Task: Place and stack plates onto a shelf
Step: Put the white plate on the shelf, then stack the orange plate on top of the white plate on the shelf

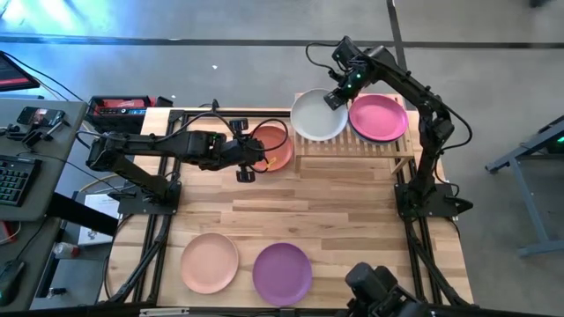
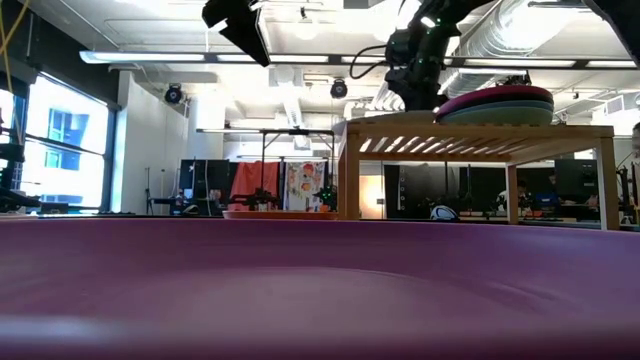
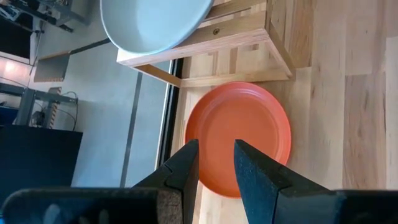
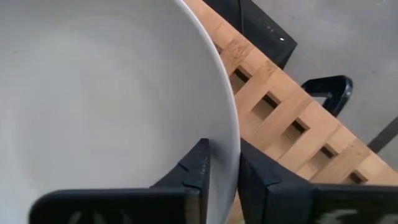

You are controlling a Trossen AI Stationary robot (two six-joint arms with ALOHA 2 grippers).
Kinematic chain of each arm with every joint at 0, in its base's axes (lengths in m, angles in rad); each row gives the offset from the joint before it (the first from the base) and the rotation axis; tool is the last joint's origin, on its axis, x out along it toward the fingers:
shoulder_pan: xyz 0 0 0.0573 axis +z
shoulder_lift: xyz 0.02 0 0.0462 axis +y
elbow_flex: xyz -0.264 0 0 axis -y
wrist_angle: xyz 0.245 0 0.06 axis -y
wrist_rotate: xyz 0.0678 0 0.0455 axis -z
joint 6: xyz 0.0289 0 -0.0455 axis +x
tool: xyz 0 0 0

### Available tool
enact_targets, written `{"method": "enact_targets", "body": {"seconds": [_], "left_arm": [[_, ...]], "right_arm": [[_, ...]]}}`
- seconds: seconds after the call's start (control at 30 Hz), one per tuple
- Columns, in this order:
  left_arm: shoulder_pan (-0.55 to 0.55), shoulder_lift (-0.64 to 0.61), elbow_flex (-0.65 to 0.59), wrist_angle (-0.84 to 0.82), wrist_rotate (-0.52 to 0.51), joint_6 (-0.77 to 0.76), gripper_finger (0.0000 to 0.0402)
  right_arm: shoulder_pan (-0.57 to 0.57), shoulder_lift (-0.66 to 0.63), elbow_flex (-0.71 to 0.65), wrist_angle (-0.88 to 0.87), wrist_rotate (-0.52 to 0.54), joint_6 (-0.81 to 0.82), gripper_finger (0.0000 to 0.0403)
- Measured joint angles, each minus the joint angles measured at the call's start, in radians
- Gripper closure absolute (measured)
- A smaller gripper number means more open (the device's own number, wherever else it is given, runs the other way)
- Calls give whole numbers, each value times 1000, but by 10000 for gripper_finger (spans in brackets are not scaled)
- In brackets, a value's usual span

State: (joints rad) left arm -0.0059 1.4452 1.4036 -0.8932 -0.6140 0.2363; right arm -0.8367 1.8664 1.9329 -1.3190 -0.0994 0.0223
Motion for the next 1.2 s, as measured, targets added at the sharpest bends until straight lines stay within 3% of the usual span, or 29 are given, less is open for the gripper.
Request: {"method": "enact_targets", "body": {"seconds": [0.2,0.4,0.6,0.77,1.03,1.2], "left_arm": [[0,0,0,0,0,0,312],[0,0,0,0,0,0,312],[0,0,0,0,0,0,312],[0,0,0,0,0,0,312],[0,0,0,0,0,1,312],[0,0,0,0,1,1,312]], "right_arm": [[2,0,0,0,-2,-4,323],[-7,0,44,-49,-5,14,320],[-7,0,188,-251,-6,85,320],[0,-36,207,-258,23,166,320],[62,-150,96,-253,34,303,320],[122,-244,-26,-252,150,398,320]]}}
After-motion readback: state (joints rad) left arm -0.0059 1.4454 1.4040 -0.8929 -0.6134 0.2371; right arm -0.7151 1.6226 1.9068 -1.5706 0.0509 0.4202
